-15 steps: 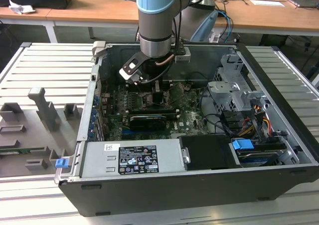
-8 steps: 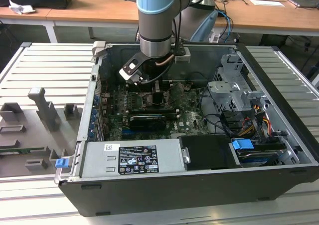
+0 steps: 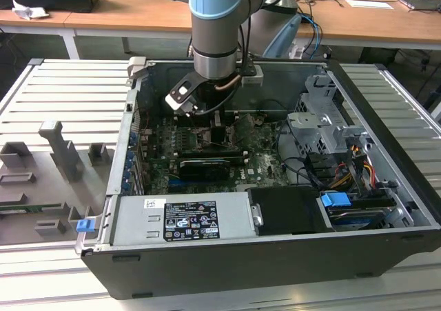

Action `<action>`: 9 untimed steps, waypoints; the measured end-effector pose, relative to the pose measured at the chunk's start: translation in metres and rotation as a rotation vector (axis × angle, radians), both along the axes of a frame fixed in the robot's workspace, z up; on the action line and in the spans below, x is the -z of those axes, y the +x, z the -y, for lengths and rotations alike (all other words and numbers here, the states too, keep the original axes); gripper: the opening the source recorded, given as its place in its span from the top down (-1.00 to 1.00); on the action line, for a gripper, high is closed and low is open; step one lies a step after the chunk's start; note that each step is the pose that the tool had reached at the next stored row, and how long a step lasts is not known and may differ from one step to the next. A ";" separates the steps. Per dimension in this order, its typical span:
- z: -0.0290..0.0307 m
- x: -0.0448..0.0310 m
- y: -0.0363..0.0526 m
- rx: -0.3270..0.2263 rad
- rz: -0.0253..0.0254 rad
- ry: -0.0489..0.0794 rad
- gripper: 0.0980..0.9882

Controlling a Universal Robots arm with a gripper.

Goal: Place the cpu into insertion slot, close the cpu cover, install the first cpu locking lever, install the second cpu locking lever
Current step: 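Place the cpu into insertion slot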

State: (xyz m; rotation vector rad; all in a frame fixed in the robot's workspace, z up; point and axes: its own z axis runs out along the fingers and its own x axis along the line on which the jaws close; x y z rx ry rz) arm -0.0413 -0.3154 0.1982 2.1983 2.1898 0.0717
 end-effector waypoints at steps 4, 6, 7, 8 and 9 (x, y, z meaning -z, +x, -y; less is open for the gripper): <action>-0.0006 0.0001 0.0001 0.000 0.0000 0.000 -0.16; -0.0006 -0.0057 0.0001 0.000 -0.0001 0.000 -0.16; -0.0006 -0.0092 0.0001 0.000 -0.0004 0.000 -0.16; -0.0006 -0.0112 0.0001 0.000 -0.0006 0.000 -0.16; -0.0006 -0.0126 0.0001 0.000 -0.0006 0.000 -0.16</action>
